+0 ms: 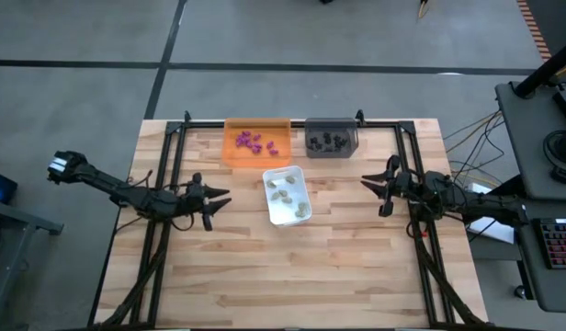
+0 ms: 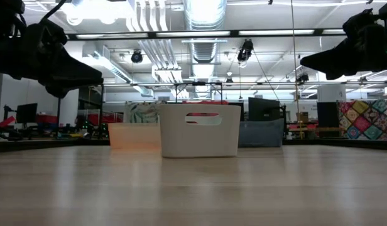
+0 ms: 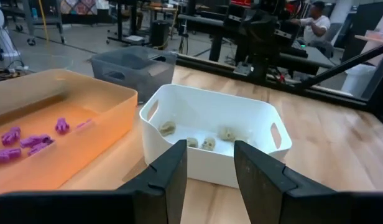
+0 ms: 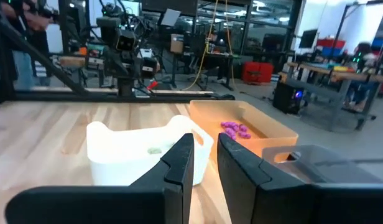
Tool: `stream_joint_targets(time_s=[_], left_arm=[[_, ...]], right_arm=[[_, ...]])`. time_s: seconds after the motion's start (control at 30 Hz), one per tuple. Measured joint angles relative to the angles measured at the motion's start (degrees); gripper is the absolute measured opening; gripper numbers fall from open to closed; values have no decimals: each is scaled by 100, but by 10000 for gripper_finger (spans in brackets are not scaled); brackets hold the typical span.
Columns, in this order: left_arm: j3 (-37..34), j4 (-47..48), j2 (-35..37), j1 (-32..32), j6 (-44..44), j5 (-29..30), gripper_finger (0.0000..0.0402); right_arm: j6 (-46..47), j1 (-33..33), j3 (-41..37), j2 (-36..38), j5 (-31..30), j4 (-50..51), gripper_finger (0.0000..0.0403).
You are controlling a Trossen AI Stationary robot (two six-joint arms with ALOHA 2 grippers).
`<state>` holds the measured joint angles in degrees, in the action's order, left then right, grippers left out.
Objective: Sort Halloween decoration
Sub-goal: Return to Home Position
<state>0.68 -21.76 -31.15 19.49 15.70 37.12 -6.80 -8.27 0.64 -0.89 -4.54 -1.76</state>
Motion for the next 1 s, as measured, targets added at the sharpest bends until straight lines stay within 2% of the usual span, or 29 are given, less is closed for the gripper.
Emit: stream_joint_targets(time_s=[0.23,1.0], left_arm=[[36,-10,-138,0,-8,-15,115],[45,-3,-677,0,-14,-28,115]], right_arm=[[320,0,-2,-2,1,4,59],[333,0,-4,-2,-1,2,68]])
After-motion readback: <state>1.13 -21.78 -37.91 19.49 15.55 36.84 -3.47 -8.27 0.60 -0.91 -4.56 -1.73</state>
